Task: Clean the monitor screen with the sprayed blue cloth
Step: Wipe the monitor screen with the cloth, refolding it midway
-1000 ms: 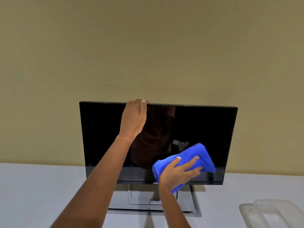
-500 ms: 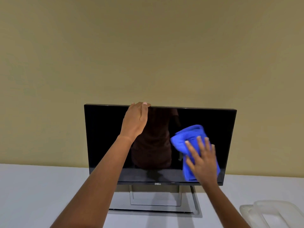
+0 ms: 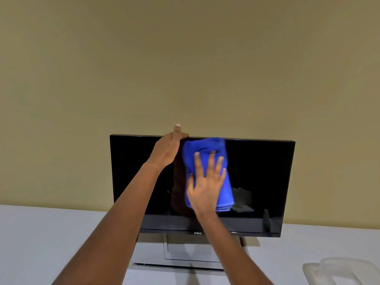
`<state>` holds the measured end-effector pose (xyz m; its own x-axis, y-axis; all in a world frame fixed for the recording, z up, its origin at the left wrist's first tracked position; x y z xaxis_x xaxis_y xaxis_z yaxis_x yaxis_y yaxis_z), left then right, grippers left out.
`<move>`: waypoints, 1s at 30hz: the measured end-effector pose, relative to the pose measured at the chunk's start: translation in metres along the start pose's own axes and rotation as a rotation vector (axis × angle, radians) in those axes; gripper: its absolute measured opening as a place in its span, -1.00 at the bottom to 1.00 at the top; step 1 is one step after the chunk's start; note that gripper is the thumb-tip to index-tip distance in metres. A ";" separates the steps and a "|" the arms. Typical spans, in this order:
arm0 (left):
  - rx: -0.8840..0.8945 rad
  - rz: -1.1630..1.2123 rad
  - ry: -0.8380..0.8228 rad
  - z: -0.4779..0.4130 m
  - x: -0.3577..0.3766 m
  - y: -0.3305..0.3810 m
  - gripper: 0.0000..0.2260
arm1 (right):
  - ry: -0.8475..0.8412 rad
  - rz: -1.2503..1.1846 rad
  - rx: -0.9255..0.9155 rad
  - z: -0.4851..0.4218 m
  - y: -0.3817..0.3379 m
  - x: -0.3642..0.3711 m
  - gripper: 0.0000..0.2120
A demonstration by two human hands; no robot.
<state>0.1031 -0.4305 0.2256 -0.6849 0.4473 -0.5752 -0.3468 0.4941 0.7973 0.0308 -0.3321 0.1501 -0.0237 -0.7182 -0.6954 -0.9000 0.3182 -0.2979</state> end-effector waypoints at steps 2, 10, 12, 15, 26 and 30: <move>0.001 -0.006 -0.006 -0.001 -0.001 0.000 -0.44 | -0.116 0.104 -0.240 0.017 -0.025 0.020 -0.36; 0.028 -0.078 0.009 0.011 0.003 0.008 -0.51 | -0.252 0.137 -0.591 0.054 0.006 0.014 -0.31; 0.071 -0.134 0.033 0.016 0.007 0.010 -0.56 | -0.243 0.035 -0.496 0.058 0.019 -0.001 -0.29; 0.212 -0.174 0.131 0.034 0.013 0.012 -0.63 | -0.254 -0.226 -0.350 0.064 0.039 -0.019 -0.31; -0.051 0.412 -0.062 0.087 0.096 -0.010 -0.85 | -0.421 -1.214 0.216 0.077 0.071 -0.043 -0.31; -0.088 0.491 -0.161 0.096 0.109 0.006 -0.81 | -0.569 -1.234 0.226 0.082 0.069 -0.047 -0.45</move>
<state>0.0881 -0.3074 0.1501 -0.6757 0.7227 -0.1453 -0.0672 0.1360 0.9884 0.0060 -0.2255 0.1091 0.9602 -0.2732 -0.0582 -0.1164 -0.2019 -0.9725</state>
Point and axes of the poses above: each hand's wrist, its own z-axis away from the middle knuckle, its own x-axis out of the palm, y = z × x, the point moved 7 cm from there along -z, towards the middle knuckle, and after that the axes turned 9 degrees about -y, right-handed, at the moved point
